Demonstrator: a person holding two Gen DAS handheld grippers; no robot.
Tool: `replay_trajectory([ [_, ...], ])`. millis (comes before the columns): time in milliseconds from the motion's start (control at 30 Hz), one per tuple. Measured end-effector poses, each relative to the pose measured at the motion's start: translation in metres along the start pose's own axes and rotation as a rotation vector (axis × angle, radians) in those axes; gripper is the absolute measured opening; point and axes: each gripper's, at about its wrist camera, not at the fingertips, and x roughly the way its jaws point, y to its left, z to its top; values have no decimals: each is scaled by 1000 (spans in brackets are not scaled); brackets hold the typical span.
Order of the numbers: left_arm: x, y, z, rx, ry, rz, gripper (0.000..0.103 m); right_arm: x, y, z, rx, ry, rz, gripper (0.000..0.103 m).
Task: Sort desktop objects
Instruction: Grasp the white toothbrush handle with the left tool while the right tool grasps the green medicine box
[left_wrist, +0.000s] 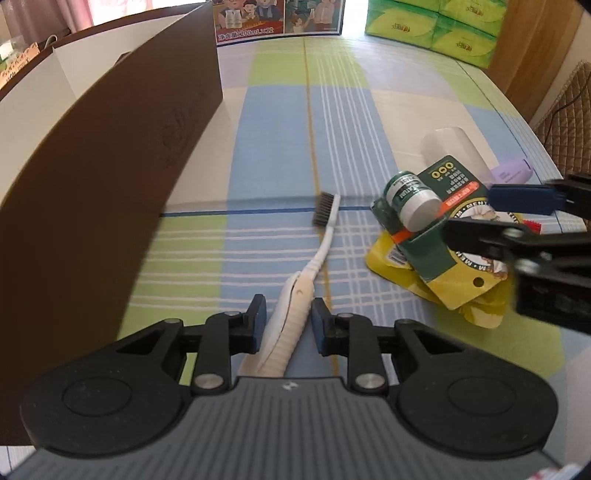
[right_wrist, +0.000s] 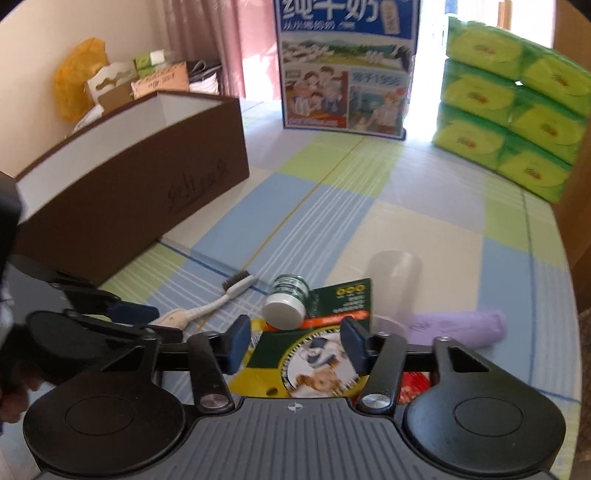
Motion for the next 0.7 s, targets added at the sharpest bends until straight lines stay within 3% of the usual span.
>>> replay_trajectory([
  [167, -2, 9, -7, 15, 1, 12, 19, 23, 6, 4, -45, 13, -34, 42],
  [367, -8, 26, -15, -40, 17, 31, 17, 40, 13, 6, -105, 17, -56, 42],
  [433, -11, 30, -18, -46, 20, 34, 17, 44, 17, 4, -135, 16, -71, 36],
  [700, -16, 36, -24, -51, 29, 13, 18, 29, 32, -3, -169, -13, -46, 32],
])
